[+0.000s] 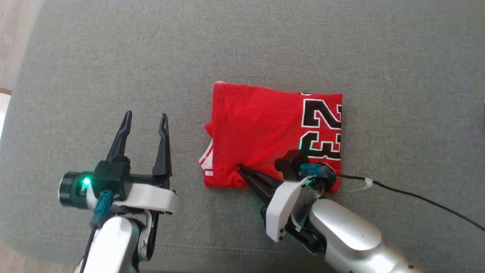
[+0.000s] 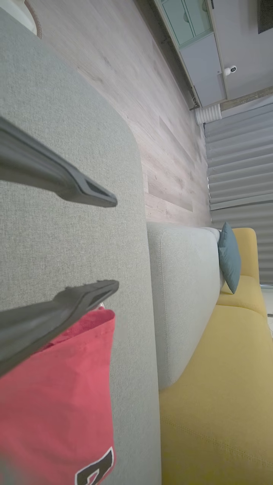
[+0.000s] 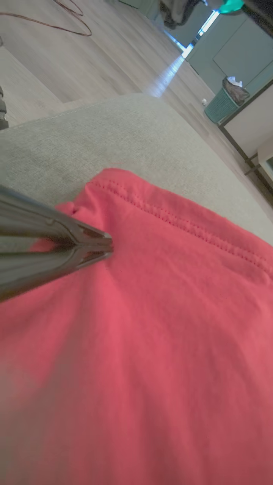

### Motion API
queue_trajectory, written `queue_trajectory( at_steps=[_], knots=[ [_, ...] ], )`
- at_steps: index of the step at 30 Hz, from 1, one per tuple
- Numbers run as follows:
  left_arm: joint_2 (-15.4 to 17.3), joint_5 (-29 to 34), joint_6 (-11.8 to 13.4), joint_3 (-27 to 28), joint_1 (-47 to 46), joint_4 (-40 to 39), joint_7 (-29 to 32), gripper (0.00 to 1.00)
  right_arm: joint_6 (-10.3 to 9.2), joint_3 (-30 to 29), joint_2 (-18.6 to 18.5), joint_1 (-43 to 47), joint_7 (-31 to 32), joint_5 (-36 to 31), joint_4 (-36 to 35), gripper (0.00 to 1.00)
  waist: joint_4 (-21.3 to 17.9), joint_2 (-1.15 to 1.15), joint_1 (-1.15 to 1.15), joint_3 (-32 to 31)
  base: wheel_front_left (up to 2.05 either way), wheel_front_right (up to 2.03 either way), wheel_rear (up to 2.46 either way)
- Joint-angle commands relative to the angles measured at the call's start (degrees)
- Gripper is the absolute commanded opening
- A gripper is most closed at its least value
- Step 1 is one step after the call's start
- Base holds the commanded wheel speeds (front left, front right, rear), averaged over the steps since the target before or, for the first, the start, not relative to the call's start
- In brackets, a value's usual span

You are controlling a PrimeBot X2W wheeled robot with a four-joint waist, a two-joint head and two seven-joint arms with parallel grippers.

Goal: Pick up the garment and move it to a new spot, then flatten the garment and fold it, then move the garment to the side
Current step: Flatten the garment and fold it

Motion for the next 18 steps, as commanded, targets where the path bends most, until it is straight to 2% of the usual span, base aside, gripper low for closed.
queue_trajectory(
  at_steps=[1, 7, 8, 9, 10, 13, 18],
  knots=[
    [0.6, -0.2, 0.0, 1.8, -2.1, -1.5, -0.7, 1.0, 0.37, 1.8, 1.7, -1.0, 0.2, 1.0, -0.6, 0.0, 0.1, 0.0, 0.0, 0.0, 0.0, 0.0, 0.0],
    [0.4, -0.2, 0.0, 2.0, -1.9, -1.2, -0.7, 1.0, 0.37, 4.7, 1.9, -2.0, -3.1, 3.3, -1.9, 0.0, 0.0, 0.0, 0.0, -0.9, 0.0, 0.0, 0.0],
    [0.4, -0.2, 0.0, 2.1, -1.7, -1.2, -0.7, 1.0, 0.37, 4.7, 1.7, -2.1, -4.2, 3.7, -2.8, 0.14, -0.2, 0.0, 0.0, -1.2, 0.0, 0.0, 0.0],
    [0.4, -0.2, 0.0, 2.1, -1.5, -1.2, -0.7, 1.0, 0.37, 4.4, 1.4, -2.1, -5.4, 3.9, -4.0, 0.6, -0.3, 0.0, 0.0, -1.4, 0.0, 0.0, 0.0],
    [0.5, -0.2, 0.1, 2.2, -1.3, -1.2, -0.7, 1.0, 0.37, 3.7, 0.9, -2.0, -6.7, 4.1, -5.3, 1.0, -0.5, 0.0, 0.0, -1.8, 0.0, 0.0, 0.0],
    [0.7, -0.2, 0.3, 2.5, -0.5, -1.2, -0.7, 1.0, 0.37, -0.7, -1.0, -1.0, -10.2, 3.6, -9.2, 1.0, -1.2, 0.0, 0.0, -3.0, 0.0, 0.0, 0.0],
    [1.3, -0.2, 0.5, 2.9, 0.6, -1.4, -0.7, 1.0, 0.37, -16.4, -4.3, 3.7, -12.6, -2.3, -14.5, 1.0, -2.8, 0.0, 0.0, -4.8, 0.0, 0.0, 0.0]
  ],
)
